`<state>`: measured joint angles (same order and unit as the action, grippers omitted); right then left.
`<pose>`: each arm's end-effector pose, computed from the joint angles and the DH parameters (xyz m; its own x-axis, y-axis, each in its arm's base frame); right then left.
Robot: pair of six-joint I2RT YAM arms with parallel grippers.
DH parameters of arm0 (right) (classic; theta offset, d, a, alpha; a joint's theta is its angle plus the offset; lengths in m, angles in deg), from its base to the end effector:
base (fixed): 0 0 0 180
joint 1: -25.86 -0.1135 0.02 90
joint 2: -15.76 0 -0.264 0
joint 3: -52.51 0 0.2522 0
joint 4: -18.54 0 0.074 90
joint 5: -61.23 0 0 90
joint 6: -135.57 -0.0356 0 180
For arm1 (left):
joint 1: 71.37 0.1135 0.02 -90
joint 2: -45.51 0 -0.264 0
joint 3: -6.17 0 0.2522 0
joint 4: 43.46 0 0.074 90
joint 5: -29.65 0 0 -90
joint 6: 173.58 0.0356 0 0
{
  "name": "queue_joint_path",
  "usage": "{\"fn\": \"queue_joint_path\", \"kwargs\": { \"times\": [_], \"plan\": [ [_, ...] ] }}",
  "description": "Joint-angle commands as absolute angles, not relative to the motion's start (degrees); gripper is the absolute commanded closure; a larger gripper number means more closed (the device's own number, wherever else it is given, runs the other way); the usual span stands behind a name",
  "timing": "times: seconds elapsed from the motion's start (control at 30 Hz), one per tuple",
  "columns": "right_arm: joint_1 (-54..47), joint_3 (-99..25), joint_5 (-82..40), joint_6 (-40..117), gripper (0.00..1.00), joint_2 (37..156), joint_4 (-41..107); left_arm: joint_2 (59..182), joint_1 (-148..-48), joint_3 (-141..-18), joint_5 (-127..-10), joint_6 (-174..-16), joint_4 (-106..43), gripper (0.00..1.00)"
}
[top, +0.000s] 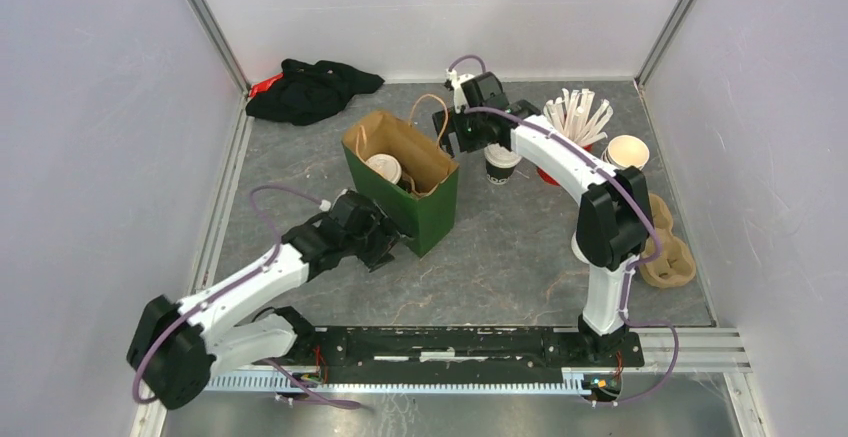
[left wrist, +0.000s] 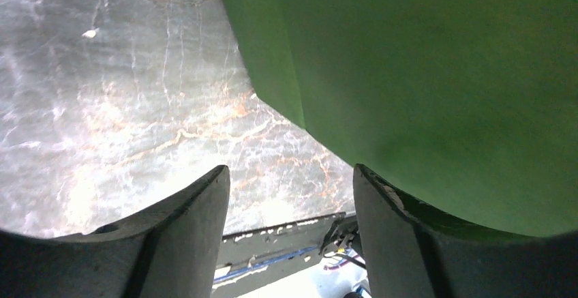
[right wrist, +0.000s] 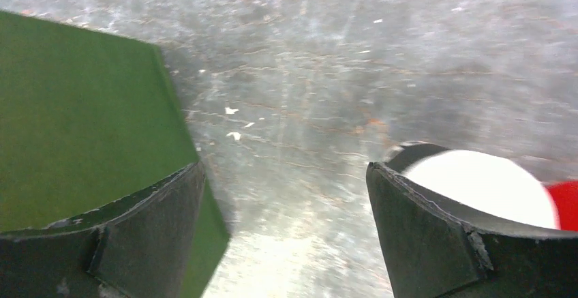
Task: Pack the takeout coffee
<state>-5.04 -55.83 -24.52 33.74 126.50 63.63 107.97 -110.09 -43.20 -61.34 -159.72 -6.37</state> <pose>0.3757 0.2279 0.2691 -0.7329 -0.2004 -0.6502 -0.4136 0.8900 0.1920 0.1664 -0.1342 0.2063 -0.7591 -0.6356 -0.1405 -0.4299 0.6517 -0.6249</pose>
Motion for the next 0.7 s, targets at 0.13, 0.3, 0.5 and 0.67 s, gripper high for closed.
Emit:
{"fn": "queue_joint_path", "kwargs": {
  "times": [0.13, 0.3, 0.5, 0.67],
  "plan": [
    [-4.08, -63.88, -41.91, 44.30, 0.02, 120.51, 77.42, 89.68, -110.22, -50.55, -59.31, -149.46, 10.78, 0.12],
    [-2.12, -72.59, -44.25, 42.71, 0.02, 127.08, 83.77, 86.54, -110.22, -60.11, -58.34, -138.22, 13.30, 0.09],
    [0.09, -72.93, -39.95, 39.61, 0.02, 127.69, 85.01, 87.89, -110.22, -69.42, -55.11, -128.56, 14.16, 0.06],
    [1.04, -70.11, -37.54, 38.36, 0.02, 126.97, 84.42, 91.28, -110.22, -74.96, -54.76, -123.79, 15.19, 0.04]
  ]
}}
